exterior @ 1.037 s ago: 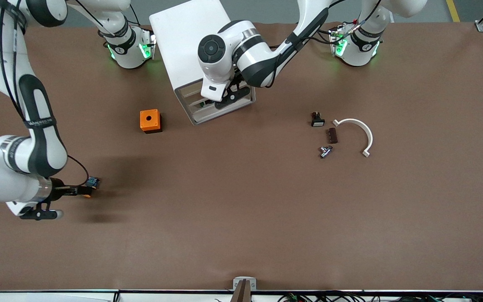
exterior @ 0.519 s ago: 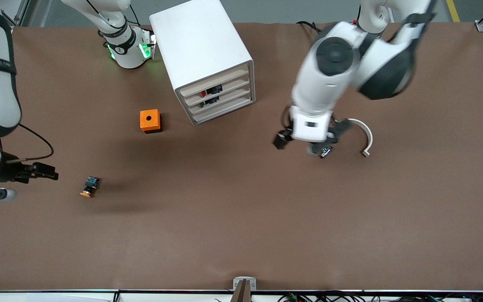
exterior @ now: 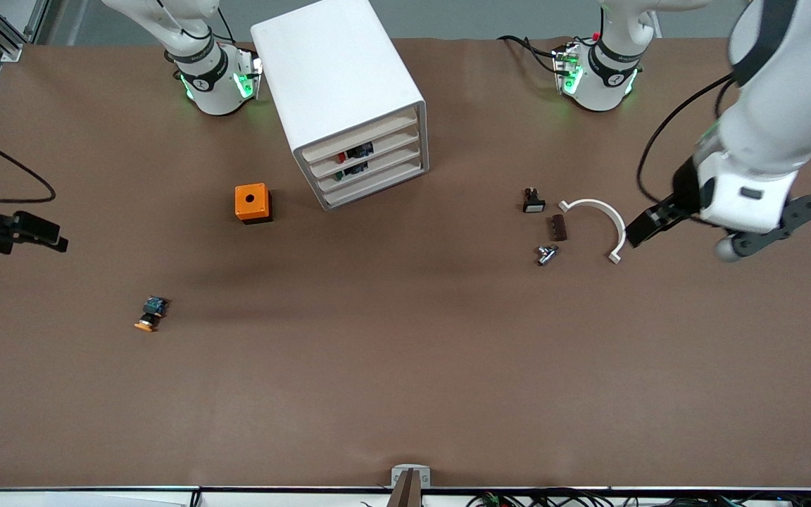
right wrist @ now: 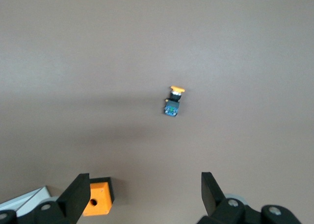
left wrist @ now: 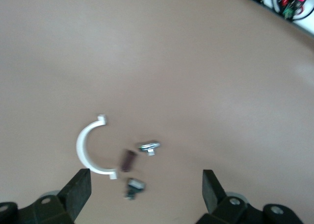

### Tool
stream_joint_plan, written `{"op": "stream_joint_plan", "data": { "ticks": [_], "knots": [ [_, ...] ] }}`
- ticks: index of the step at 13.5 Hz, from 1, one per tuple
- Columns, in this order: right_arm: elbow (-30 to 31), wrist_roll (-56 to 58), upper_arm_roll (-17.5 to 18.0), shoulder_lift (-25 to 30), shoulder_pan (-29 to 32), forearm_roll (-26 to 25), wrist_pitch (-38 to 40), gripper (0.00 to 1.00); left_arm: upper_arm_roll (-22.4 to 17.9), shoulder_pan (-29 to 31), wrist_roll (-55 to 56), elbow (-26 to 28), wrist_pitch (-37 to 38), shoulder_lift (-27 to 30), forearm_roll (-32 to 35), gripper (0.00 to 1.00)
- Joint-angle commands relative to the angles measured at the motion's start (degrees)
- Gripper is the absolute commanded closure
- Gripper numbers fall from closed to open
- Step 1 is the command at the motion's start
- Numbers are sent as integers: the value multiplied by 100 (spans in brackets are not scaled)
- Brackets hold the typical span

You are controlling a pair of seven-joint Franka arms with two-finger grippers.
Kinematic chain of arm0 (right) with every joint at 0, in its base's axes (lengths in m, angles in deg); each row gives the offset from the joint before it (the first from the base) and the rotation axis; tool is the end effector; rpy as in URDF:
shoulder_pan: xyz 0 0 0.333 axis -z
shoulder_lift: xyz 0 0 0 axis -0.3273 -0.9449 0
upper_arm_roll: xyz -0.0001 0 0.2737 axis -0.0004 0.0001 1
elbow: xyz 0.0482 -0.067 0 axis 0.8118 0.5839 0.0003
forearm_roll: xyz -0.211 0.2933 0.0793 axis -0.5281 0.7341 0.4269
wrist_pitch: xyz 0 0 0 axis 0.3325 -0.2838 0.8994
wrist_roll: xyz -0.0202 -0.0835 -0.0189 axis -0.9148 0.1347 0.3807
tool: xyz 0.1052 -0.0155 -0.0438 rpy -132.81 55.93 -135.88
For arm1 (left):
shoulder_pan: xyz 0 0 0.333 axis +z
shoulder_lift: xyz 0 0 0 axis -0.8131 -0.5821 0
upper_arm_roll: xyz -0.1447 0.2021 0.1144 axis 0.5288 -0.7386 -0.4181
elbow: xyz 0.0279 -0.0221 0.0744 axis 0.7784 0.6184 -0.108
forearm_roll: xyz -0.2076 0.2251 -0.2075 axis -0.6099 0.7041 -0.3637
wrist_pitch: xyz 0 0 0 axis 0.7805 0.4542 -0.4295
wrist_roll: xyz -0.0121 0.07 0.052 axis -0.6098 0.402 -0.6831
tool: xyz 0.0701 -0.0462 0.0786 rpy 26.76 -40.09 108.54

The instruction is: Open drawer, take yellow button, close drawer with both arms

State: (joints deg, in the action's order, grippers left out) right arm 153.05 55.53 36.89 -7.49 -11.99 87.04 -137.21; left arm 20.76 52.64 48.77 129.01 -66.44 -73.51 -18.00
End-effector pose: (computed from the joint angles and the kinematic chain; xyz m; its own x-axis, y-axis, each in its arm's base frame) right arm 0.5694 -0.0490 0.5238 1.0000 -0.0060 -0.0031 -0.0062 -0.9983 -0.0573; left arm 0.5542 -0.1405 0.5575 0.9038 0.4272 0.0248 0.4273 -0.9041 0.0026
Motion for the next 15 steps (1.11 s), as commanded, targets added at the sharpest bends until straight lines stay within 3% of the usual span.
{"op": "stream_joint_plan", "data": {
  "ticks": [1, 5, 8, 10, 15],
  "knots": [
    [254, -272, 13, 429, -105, -102, 216, 0, 66, 386, -956, 107, 376, 329, -7, 0],
    [359, -350, 22, 658, -114, -49, 296, 0, 14, 896, -2409, 195, 1053, 646, -130, 0],
    [560, -553, 22, 799, -140, -49, 244, 0, -451, 757, -3208, 720, 1028, 1101, -287, 0],
    [658, -562, -4, 852, -149, -49, 217, 0, -768, 486, -3281, 1222, 818, 1515, -437, 0],
    [658, -632, 4, 869, -193, -101, 173, 0, -656, 405, -3236, 1180, 905, 1534, -394, 0]
  ]
}}
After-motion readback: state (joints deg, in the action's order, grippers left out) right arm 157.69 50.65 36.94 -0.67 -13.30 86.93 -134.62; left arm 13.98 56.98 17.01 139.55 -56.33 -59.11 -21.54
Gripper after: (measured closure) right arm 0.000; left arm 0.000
